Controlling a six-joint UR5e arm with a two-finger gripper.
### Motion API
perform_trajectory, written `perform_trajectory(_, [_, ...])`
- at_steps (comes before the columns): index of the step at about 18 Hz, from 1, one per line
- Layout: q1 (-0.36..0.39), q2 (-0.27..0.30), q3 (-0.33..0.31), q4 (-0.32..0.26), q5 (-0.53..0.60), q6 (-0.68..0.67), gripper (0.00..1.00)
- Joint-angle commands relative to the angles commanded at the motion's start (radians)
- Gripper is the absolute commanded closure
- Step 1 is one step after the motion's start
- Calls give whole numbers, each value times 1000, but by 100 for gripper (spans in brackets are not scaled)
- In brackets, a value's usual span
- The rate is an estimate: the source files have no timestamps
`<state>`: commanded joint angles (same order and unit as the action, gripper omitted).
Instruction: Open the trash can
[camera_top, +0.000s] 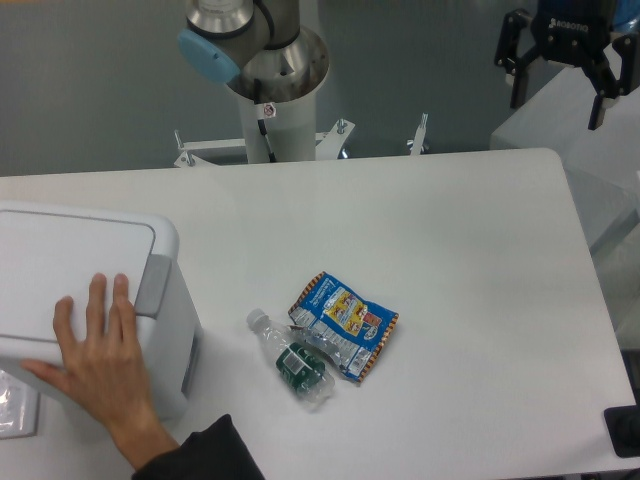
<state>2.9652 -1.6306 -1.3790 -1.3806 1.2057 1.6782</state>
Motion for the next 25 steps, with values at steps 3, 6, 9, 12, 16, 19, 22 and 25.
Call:
perform_trajectory(3, [0, -2, 2, 0, 0, -17, 0])
perform_trajectory(6, [-3, 0, 2, 0, 0, -24, 0])
perform_trajectory(9, [-14, -2, 2, 0, -3, -95, 0])
perform_trajectory(12, [-60, -5, 6, -2, -9, -150, 0])
perform_trajectory(16, [-124, -5, 0, 37, -18, -299, 0])
perform_trajectory(19, [-228, -11, -3, 92, -17, -516, 0])
perform_trajectory(22, [-291, -9, -20, 168, -15, -749, 0])
perform_trajectory(25, [-371, -9, -41, 212, -9, -906, 0])
